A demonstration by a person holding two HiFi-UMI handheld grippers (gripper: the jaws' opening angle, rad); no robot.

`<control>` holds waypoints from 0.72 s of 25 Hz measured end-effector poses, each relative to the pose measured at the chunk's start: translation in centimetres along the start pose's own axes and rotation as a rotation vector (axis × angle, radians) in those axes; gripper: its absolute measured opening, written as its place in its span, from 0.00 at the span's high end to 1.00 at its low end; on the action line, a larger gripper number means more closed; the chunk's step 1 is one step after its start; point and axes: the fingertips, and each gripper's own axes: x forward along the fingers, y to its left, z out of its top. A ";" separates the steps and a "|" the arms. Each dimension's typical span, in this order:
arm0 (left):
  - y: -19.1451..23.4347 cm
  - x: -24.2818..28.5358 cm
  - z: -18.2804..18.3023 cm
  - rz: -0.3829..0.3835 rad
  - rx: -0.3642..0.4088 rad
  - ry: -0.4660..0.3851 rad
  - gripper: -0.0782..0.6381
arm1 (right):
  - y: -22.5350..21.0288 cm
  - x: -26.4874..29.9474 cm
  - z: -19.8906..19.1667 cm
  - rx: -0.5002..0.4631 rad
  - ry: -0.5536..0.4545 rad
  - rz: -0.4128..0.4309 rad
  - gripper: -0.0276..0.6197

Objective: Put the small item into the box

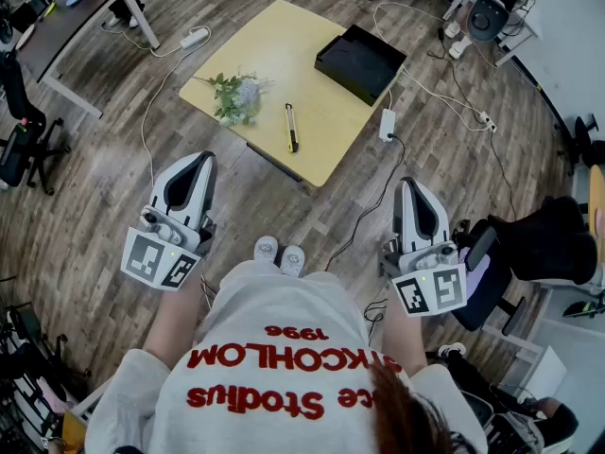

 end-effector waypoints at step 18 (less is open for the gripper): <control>-0.5 1.4 -0.5 0.038 0.042 0.009 0.88 | -1.4 0.3 -0.4 0.052 -0.021 0.047 0.95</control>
